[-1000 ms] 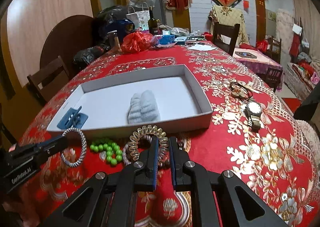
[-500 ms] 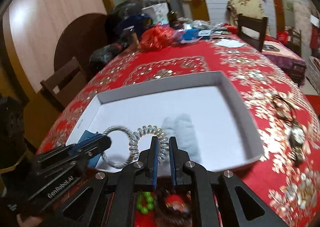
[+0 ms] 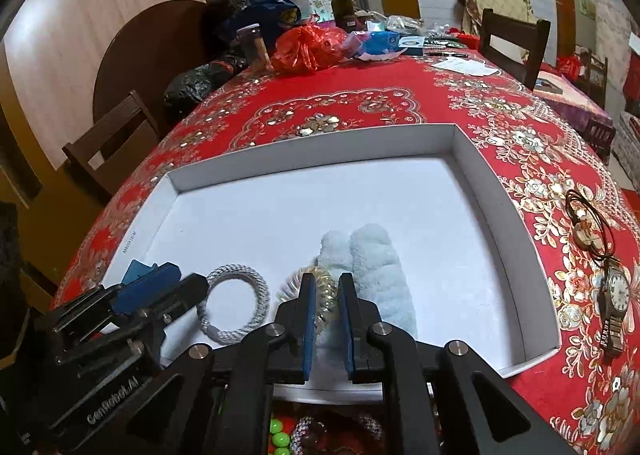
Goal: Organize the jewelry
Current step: 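Carry both bracelets over the white box and open both tools, then withdraw both open tools from the box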
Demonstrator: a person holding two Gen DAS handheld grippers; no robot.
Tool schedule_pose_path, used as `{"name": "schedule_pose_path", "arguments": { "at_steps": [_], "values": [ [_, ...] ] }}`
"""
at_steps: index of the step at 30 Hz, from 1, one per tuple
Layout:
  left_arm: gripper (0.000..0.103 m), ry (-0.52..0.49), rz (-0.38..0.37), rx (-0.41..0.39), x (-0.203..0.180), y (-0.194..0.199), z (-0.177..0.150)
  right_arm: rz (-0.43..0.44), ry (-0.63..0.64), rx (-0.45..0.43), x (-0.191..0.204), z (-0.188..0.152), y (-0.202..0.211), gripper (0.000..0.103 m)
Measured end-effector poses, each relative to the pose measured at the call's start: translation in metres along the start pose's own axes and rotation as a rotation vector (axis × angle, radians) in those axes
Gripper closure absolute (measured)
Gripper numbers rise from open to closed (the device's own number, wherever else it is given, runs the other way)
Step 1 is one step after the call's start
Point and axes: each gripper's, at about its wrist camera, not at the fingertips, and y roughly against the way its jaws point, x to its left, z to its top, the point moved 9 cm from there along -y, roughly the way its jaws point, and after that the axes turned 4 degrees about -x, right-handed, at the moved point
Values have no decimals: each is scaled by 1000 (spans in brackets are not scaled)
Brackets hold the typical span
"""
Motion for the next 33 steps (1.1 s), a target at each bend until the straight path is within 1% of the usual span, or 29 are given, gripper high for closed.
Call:
{"name": "schedule_pose_path", "arguments": {
  "at_steps": [1, 3, 5, 10, 15, 17, 20, 23, 24, 26, 29, 30, 31, 33],
  "values": [
    [63, -4, -1, -7, -1, 3, 0, 19, -5, -9, 2, 1, 4, 93],
    [60, -8, -11, -14, -3, 7, 1, 30, -11, -16, 2, 1, 10, 93],
    [60, -19, -18, -21, -6, 11, 1, 36, -9, -29, 4, 3, 15, 93],
    [60, -43, -34, -26, -15, 22, -1, 31, -2, -56, 5, 4, 29, 92],
    [60, -26, -53, -41, -11, 39, -6, 13, -1, -84, 4, 0, 48, 92],
    [60, -13, -64, -36, -8, 45, -10, -17, 16, -106, 2, -4, 59, 92],
    [60, -11, -81, -24, -8, 53, -18, -95, 39, -163, -8, -11, 82, 92],
    [60, -24, -102, -7, -11, 61, -31, -178, 26, -202, -29, -25, 103, 92],
    [60, -30, -110, 2, -13, 62, -37, -191, 16, -204, -35, -28, 105, 92],
    [60, -47, -124, 17, -16, 64, -46, -244, -20, -192, -56, -40, 109, 92],
    [60, -56, -118, 24, -15, 66, -57, -307, -116, -151, -93, -62, 109, 92],
    [60, -48, -115, 35, -14, 65, -59, -307, -156, -138, -102, -65, 109, 92],
    [60, -38, -117, 30, -13, 66, -59, -301, -195, -152, -109, -65, 112, 92],
    [60, -23, -115, 24, -10, 67, -58, -305, -226, -161, -116, -66, 116, 92]
  ]
}}
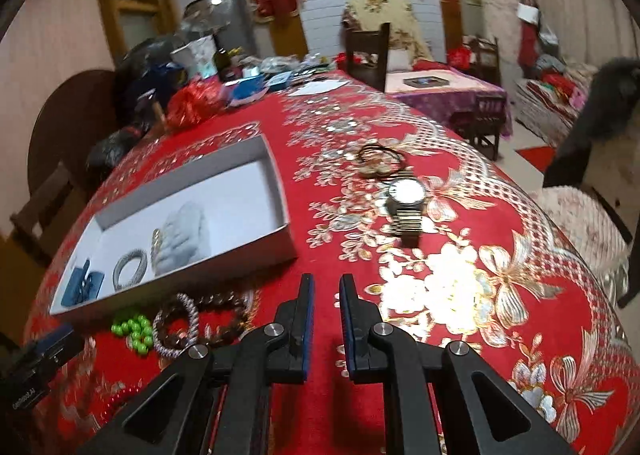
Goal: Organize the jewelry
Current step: 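Withdraw both open tools from the box, then close the left tool on the red bead bracelet while the right tool reaches the grey beaded bracelet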
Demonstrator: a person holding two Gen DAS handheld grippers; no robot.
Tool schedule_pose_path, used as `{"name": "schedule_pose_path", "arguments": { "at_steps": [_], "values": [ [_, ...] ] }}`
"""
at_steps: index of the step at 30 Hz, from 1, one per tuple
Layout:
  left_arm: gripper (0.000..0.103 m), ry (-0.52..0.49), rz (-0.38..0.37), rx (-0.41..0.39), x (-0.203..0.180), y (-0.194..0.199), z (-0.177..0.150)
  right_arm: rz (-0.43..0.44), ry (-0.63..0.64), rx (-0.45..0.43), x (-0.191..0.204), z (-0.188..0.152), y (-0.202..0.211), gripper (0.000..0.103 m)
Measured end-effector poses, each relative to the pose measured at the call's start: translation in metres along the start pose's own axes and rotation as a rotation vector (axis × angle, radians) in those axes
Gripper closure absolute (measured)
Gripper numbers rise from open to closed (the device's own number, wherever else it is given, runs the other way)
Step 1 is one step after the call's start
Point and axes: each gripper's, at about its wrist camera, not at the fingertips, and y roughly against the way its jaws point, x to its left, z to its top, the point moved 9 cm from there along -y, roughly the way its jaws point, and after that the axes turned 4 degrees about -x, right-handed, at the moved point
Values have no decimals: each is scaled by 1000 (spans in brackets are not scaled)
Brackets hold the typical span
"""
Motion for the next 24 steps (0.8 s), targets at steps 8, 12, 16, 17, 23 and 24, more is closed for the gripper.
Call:
{"name": "schedule_pose_path", "arguments": {
  "at_steps": [8, 12, 16, 17, 23, 24],
  "values": [
    [60, 51, -17, 10, 8, 2, -2, -44, 56, 9, 6, -1, -2, 92],
    [59, 72, -32, 22, 12, 6, -8, -66, 88, 8, 9, -1, -2, 92],
    [59, 117, -41, 45, 23, 7, -13, -72, 95, 2, 11, -2, -1, 92],
    [59, 126, -47, 54, 24, 6, -15, -68, 93, 4, 11, -2, -1, 92],
    [59, 18, -106, 94, -6, 4, -26, -49, 91, 9, 12, -2, -2, 91],
    [59, -25, -127, 102, -17, 4, -28, -39, 95, 9, 14, -3, -2, 90]
  ]
}}
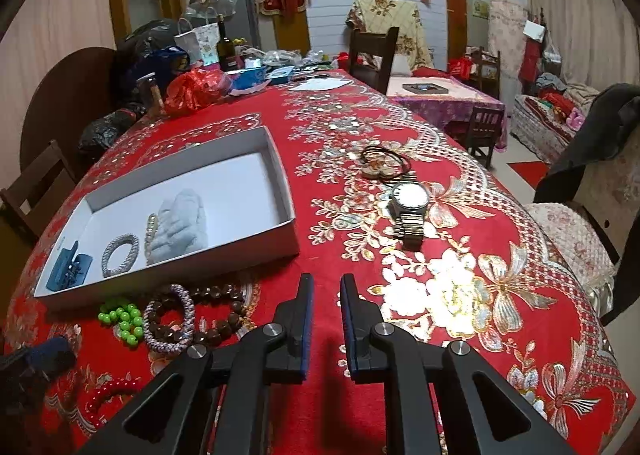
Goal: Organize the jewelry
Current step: 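Close the left tool on the red bead bracelet while the right tool reaches the grey beaded bracelet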
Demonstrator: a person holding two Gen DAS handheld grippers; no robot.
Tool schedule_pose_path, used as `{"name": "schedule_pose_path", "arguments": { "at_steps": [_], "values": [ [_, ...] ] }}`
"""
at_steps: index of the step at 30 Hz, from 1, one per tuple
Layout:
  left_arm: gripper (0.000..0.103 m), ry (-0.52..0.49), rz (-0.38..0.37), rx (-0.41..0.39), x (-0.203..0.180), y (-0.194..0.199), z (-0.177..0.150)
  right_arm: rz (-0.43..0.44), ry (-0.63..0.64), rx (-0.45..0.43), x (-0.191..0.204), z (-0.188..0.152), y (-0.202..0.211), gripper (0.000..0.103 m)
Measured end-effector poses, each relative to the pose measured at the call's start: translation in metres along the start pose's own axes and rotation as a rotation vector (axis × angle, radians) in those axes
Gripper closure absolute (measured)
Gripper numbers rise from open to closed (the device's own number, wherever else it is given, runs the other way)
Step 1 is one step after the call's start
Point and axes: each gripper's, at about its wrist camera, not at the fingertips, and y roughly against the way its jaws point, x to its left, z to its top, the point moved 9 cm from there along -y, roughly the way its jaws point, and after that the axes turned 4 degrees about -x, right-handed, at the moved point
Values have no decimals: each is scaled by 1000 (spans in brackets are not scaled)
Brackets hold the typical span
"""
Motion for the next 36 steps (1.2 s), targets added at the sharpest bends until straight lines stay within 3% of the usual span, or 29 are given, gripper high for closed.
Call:
{"name": "schedule_pose_path", "arguments": {
  "at_steps": [2, 5, 10, 12, 14, 15, 16, 18, 20, 23, 30, 36],
  "values": [
    [58, -52, -61, 34, -21, -6, -5, 10, 10, -11, 3, 1, 2, 84],
    [56, -145, -81, 62, -42, -11, -9, 7, 20, -31, 5, 2, 6, 74],
    [57, -267, -15, 77, -54, -14, -14, 4, 17, -44, 6, 3, 9, 73],
    [64, -313, 42, 74, -53, -16, -13, 4, 16, -45, 5, 3, 9, 72],
    [79, -330, 33, 67, -56, -17, -16, 6, 18, -44, 5, 3, 9, 71],
    [91, -332, 29, 63, -56, -16, -16, 12, 20, -43, 6, 3, 9, 71],
    [95, -324, 32, 60, -55, -15, -17, 40, 31, -38, 10, 2, 9, 71],
    [95, -279, 48, 52, -45, -14, -15, 118, 60, -30, 22, 1, 9, 71],
    [95, -188, 52, 31, -30, -11, -9, 260, 125, -12, 47, -4, 10, 71],
    [95, -93, 41, 26, -16, -10, -5, 339, 205, 46, 70, -13, 5, 71],
    [95, -70, 28, 25, -16, -11, -4, 371, 272, 162, 95, -25, -21, 83],
    [95, -65, 24, 25, -16, -10, -5, 370, 279, 169, 95, -26, -24, 94]
  ]
}}
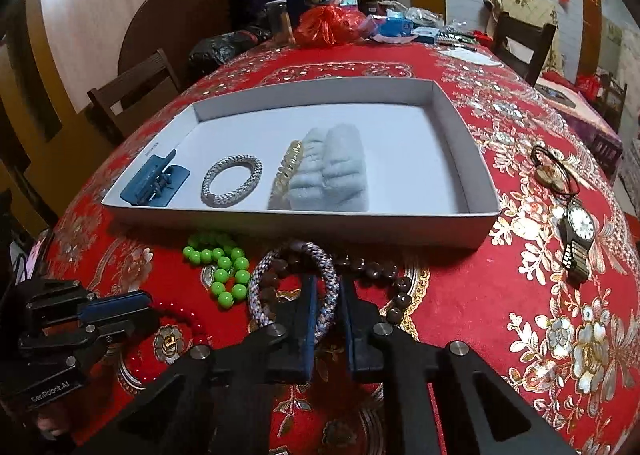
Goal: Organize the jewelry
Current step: 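Close the left tool on the red bead bracelet while the right tool reaches the grey beaded bracelet, then close the right tool on the grey-and-pink beaded bracelet and lift it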
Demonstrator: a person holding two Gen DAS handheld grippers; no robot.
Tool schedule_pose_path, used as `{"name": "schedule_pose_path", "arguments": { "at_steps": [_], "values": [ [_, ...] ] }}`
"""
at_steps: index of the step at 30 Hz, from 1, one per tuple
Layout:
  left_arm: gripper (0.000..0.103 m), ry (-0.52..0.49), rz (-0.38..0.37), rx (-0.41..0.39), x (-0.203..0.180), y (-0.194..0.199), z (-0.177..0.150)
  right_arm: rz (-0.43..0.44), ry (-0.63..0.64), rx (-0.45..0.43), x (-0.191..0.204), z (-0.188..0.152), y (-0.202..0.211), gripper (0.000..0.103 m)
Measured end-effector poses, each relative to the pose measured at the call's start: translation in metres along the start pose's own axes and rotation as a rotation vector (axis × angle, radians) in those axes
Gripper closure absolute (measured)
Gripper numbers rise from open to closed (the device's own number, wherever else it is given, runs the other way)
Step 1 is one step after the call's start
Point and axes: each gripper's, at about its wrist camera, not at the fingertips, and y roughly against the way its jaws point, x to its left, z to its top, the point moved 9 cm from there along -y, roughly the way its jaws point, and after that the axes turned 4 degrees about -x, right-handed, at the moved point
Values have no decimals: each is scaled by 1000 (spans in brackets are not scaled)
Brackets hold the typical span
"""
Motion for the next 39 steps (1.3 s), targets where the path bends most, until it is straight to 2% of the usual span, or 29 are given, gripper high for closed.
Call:
{"name": "schedule_pose_path", "arguments": {
  "at_steps": [8, 14, 17, 27, 39],
  "values": [
    [95, 9, -3, -6, 1, 0, 0, -90, 61, -113, 5, 9, 22, 95],
    [95, 22, -17, -21, 2, 4, 0, -255, -4, -221, -17, 18, 45, 95],
    [95, 21, -20, -24, 1, 5, 0, -307, -28, -218, -25, 19, 47, 95],
    [95, 25, -30, -41, 1, 10, 0, -342, -36, -209, -32, 21, 46, 95],
    [95, 22, -31, -48, 1, 12, 0, -343, -44, -221, -33, 20, 50, 95]
  ]
}}
